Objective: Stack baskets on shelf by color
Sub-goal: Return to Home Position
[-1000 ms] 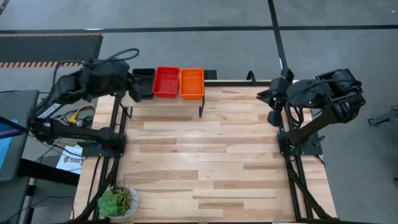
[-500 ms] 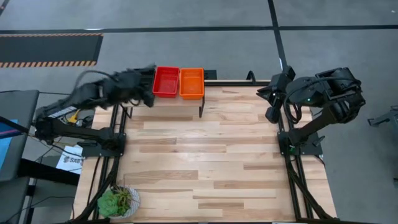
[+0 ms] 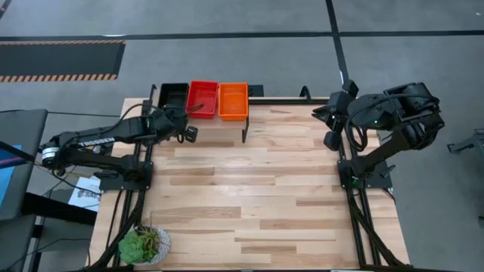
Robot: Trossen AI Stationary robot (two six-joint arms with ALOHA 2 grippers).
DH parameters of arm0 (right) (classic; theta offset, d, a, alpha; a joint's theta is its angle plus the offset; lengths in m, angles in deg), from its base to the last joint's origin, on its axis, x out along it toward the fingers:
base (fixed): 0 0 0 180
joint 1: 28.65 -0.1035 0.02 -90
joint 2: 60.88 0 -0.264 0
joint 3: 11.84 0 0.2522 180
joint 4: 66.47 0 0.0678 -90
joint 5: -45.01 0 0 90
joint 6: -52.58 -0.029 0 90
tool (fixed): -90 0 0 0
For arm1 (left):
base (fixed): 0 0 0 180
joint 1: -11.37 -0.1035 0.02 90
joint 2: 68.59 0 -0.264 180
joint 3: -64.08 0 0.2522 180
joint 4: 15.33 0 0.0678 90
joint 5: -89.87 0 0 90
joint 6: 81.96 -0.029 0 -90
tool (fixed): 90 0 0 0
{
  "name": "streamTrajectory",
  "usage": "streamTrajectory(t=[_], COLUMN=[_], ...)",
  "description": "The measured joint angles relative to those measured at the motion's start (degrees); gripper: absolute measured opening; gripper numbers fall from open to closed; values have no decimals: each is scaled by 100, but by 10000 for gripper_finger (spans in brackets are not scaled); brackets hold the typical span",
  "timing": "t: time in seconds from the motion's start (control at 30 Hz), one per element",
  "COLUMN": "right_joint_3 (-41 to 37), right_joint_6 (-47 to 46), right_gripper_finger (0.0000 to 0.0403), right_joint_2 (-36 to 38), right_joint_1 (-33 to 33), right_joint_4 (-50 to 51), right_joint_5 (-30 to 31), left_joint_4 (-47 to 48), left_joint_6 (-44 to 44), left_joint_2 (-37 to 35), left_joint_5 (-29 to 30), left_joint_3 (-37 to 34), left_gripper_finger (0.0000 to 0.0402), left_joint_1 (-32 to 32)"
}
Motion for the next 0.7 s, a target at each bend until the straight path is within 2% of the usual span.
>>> streamTrajectory(t=[0.17, 0.37, 0.57, 0.7], right_joint_3=[0, 0, -3, -2], right_joint_6=[131, 233, 280, 247], right_gripper_finger=[69, 69, 69, 69], right_joint_2=[0, 0, 71, 137], right_joint_1=[-13, -17, -17, -17], right_joint_4=[2, -5, -11, -31], right_joint_5=[-6, -9, -12, -13], left_joint_4=[-7, 4, -166, -97], left_joint_6=[-88, -438, -681, -751], left_joint_2=[0, -28, -367, -591], left_joint_5=[13, 9, -141, -120], left_joint_3=[6, 421, 1207, 1146], left_gripper_finger=[6, 6, 6, 6], left_joint_1=[-1, -1, 18, 172])
